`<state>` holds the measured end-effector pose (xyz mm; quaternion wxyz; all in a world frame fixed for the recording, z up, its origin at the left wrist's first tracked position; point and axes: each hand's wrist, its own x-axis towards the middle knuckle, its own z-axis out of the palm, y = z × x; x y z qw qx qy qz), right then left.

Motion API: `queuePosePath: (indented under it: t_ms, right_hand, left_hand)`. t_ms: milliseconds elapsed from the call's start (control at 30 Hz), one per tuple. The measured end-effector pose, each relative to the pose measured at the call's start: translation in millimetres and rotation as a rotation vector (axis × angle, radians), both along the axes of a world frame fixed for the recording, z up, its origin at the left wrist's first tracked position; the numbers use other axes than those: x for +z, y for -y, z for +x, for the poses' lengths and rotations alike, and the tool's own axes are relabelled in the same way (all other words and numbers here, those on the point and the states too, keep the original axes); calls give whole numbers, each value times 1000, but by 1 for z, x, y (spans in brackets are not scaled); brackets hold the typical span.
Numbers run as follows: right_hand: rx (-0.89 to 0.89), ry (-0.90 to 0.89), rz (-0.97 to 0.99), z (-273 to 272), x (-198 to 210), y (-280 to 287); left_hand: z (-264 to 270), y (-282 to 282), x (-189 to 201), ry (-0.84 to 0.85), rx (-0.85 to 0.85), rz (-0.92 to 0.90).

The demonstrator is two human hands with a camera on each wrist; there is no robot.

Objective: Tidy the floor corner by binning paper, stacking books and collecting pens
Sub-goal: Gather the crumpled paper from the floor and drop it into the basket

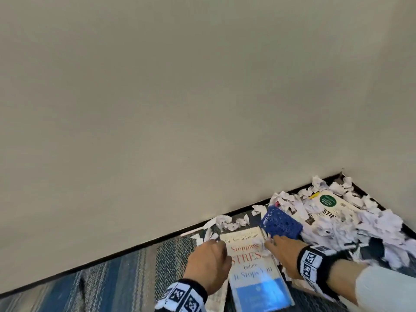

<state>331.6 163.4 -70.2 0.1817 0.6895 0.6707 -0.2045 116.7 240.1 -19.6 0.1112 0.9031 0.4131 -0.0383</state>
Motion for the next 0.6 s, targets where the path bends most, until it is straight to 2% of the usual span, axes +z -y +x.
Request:
queuePosePath:
  t_ms: [33, 100, 300, 433, 600]
  right_hand:
    - [-9, 19, 6, -1, -6, -1]
    - [-39, 49, 11, -2, -20, -1]
    - [-111, 133, 29, -16, -53, -11]
    - [-111, 105, 71, -13, -72, -13]
    - [-96, 31, 90, -3, -71, -15]
  left_hand:
    - [2, -4, -12, 54, 29, -23]
    - [9, -16, -42, 59, 79, -84]
    - [34, -63, -105, -193, 164, -111]
    - [45, -82, -129, -290, 176, -264]
    - [40, -98, -147, -213, 131, -144]
